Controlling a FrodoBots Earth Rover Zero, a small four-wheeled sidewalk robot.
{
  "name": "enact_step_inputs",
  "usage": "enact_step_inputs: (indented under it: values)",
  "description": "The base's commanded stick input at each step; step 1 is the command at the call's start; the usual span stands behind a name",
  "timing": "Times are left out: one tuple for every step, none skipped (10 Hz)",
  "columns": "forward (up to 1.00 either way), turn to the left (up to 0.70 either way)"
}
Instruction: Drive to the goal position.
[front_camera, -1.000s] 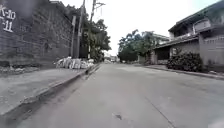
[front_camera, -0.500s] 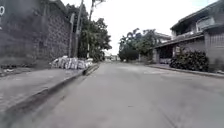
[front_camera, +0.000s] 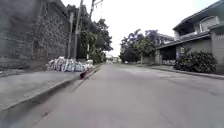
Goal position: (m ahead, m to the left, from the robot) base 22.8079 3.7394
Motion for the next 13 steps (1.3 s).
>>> enact_step_inputs:
  values:
    - [1.00, 0.00]
    - [1.00, 0.00]
    - [1.00, 0.00]
    - [1.00, 0.00]
    - [1.00, 0.00]
    - [1.00, 0.00]
    - [1.00, 0.00]
    - [1.00, 0.00]
    - [1.00, 0.00]
    - [1.00, 0.00]
    - [1.00, 0.00]
    - [1.00, 0.00]
    - [1.00, 0.00]
